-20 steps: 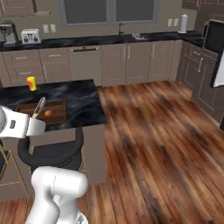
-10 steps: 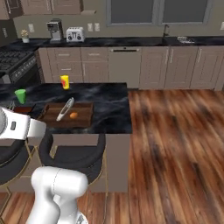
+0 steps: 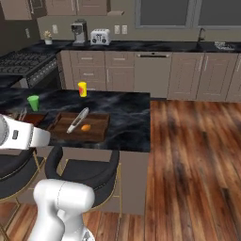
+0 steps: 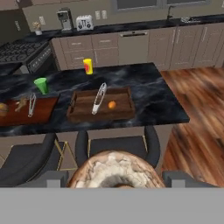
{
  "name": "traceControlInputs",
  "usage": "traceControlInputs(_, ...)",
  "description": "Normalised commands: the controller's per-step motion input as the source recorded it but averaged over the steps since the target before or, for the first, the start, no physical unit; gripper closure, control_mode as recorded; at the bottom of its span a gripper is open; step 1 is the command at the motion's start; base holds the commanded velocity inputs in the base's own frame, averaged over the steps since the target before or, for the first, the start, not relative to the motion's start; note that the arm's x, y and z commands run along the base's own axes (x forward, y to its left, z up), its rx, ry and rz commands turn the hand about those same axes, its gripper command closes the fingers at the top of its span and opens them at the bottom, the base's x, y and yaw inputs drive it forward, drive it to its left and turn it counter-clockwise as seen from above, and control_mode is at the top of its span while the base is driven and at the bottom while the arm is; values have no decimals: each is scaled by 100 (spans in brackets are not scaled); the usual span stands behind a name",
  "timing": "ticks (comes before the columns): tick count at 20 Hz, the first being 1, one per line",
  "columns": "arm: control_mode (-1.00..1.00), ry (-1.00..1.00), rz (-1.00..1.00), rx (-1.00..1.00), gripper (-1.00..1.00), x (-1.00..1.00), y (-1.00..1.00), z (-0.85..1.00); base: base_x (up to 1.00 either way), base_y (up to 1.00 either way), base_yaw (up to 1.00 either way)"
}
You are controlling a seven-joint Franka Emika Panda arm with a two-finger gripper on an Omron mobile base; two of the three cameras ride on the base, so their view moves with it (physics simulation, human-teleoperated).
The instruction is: Gather the mushroom and carrot from the fridge and place them on a tray on the dining counter. Then gather the chicken drumsticks from the fridge and place them on the other tray.
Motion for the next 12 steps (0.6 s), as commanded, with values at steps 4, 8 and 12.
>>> traceControlInputs(4, 100, 0, 0, 0, 100, 0, 0, 0, 67, 0, 22)
traceControlInputs(8, -100, 7, 4, 0, 100, 49, 1, 0, 44, 0, 5)
traceControlInputs(12, -100, 20, 4, 0, 100, 100, 21, -3, 0, 0, 0)
